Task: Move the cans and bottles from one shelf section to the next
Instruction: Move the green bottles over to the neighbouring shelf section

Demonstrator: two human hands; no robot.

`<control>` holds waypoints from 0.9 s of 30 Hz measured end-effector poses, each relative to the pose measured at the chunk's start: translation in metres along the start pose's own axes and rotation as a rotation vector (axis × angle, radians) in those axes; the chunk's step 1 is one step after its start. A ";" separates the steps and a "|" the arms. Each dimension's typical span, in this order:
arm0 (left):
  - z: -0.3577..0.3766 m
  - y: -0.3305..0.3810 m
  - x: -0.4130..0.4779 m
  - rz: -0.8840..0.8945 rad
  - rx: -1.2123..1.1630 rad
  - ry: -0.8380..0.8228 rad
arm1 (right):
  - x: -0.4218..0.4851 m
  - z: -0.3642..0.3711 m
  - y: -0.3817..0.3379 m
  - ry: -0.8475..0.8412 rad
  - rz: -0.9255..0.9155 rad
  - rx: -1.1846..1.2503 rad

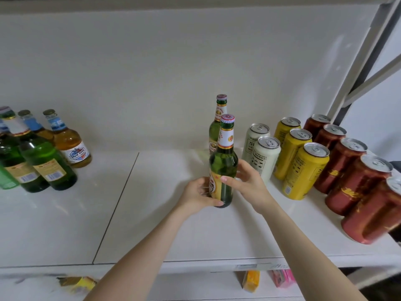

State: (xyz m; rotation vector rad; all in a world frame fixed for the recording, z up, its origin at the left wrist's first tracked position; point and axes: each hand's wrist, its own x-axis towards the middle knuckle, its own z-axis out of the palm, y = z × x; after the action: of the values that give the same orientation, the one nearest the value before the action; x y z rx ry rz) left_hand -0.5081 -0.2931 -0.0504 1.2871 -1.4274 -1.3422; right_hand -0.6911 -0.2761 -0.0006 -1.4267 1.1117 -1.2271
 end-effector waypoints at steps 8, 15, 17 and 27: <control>0.000 0.007 0.020 0.005 0.007 0.035 | 0.021 0.001 0.005 0.050 0.029 0.036; 0.000 0.011 0.042 -0.001 0.019 0.010 | 0.035 0.001 0.008 0.093 0.032 0.058; 0.000 0.012 0.047 -0.003 0.014 0.001 | 0.038 0.000 0.008 0.104 0.028 0.067; 0.001 0.014 0.059 0.002 0.031 0.001 | 0.043 0.000 0.008 0.125 0.016 0.069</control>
State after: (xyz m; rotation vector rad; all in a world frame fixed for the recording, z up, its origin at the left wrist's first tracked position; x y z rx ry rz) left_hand -0.5225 -0.3514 -0.0430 1.3062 -1.4533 -1.3230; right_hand -0.6876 -0.3201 -0.0015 -1.3018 1.1513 -1.3451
